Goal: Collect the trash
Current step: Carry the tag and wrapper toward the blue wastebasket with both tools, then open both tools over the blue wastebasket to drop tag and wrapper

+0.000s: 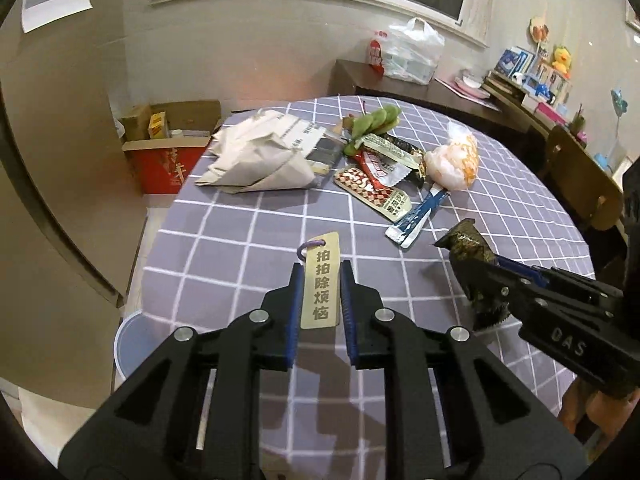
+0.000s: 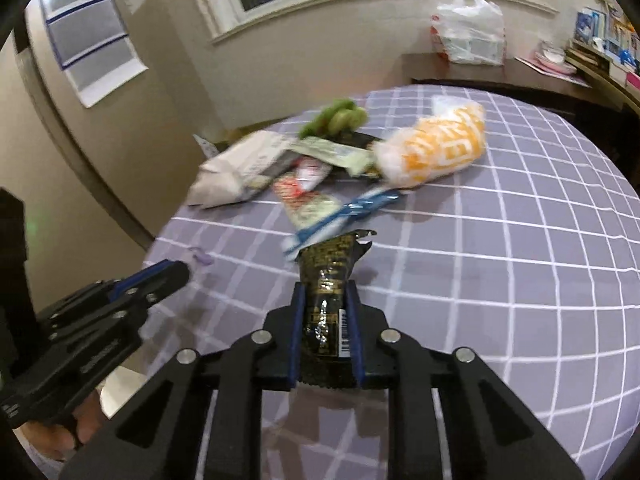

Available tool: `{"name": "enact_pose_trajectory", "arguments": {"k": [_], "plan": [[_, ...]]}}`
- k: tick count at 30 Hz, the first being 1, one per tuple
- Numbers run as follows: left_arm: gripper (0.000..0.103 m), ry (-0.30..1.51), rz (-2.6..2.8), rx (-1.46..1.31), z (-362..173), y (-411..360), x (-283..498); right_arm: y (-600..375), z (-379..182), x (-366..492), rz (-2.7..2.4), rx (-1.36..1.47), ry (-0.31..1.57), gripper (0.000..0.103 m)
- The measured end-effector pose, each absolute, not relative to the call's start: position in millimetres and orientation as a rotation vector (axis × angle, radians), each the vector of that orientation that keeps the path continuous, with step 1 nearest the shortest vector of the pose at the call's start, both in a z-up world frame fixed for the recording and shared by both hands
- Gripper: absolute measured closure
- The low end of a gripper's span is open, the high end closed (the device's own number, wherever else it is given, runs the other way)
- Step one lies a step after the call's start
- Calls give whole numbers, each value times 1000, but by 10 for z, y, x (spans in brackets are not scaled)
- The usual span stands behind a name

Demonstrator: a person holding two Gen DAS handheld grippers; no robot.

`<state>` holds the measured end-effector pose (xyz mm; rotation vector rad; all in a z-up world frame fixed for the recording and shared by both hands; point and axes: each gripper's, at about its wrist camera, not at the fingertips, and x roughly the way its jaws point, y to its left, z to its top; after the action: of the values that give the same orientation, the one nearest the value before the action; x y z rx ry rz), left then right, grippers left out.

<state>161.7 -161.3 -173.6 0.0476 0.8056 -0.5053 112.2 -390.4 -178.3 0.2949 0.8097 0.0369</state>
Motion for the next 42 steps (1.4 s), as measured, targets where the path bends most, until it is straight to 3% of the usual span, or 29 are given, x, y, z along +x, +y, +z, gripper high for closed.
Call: {"name": "enact_pose_trajectory", "arguments": {"k": [13, 24, 26, 28, 29, 34, 42], "plan": [[85, 774, -383, -78, -1672, -438, 1650, -2593, -1565, 1349, 281, 218, 788, 84], [85, 818, -126, -171, -2010, 938, 1971, -1113, -1785, 2033, 496, 119, 849, 84], [85, 831, -78, -177, -2105, 1141, 2070, -932, -1841, 2162, 520, 116, 837, 80], [85, 847, -41, -187, -2186, 1275, 2132, -727, -1929, 2314, 526, 84, 826, 63], [85, 858, -26, -199, -2239, 1355, 2170, -643, -1980, 2368, 516, 68, 835, 60], [85, 885, -7, -202, -2402, 1478, 2237, -493, -2163, 2458, 494, 60, 865, 49], [85, 916, -34, -196, -2536, 1419, 2338, -585, -2228, 2402, 403, 40, 853, 41]]}}
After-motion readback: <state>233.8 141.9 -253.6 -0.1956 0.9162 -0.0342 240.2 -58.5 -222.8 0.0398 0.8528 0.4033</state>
